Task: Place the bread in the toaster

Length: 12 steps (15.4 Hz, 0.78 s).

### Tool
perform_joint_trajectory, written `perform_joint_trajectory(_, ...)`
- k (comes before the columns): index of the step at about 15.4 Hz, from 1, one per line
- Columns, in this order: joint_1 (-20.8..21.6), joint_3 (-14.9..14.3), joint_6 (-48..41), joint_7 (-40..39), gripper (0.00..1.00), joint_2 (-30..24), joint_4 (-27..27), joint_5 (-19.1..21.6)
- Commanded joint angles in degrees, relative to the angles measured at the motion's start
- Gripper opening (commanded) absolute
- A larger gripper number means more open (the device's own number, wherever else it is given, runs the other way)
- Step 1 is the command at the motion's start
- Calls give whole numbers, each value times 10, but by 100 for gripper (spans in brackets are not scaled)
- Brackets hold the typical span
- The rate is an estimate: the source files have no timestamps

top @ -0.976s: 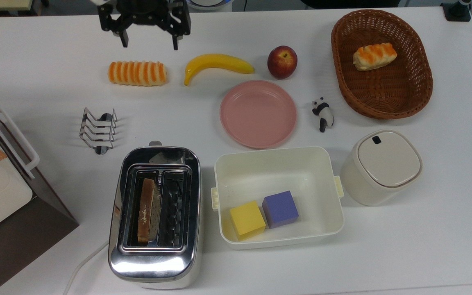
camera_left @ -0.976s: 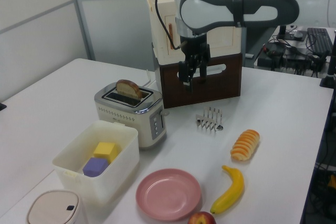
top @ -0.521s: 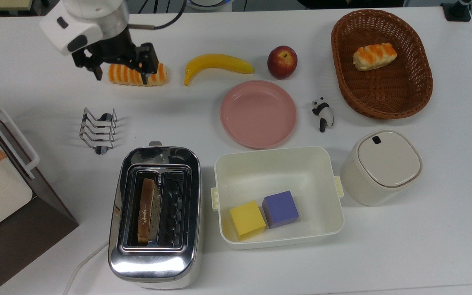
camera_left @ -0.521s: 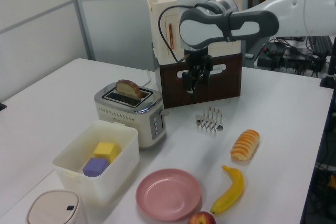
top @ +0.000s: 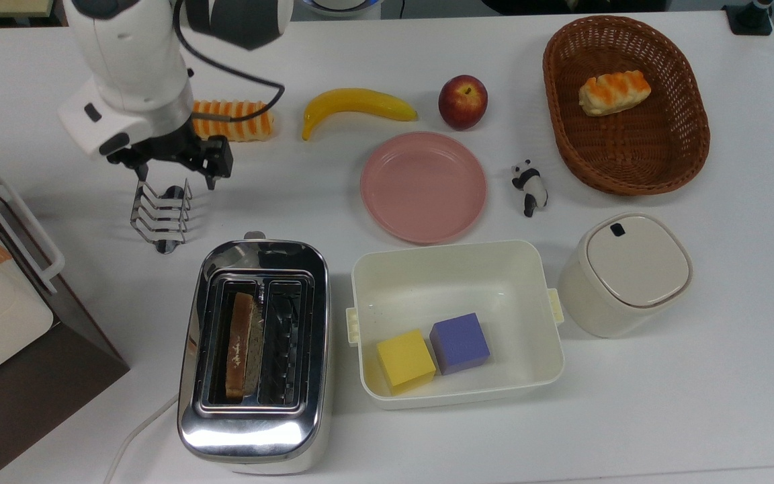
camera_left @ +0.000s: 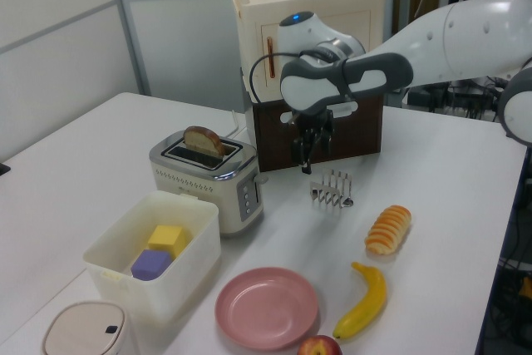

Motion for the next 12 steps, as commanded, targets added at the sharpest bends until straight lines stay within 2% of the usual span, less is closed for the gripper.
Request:
perform_joint_trajectory(1, -6, -8, 31, -13, 93, 18, -4, -19)
perform_joint_trajectory(5, -14, -8, 41, -41, 93, 23, -5, -19)
perform_joint_trajectory(12, -6, -5, 41, -31, 93, 15, 12, -1)
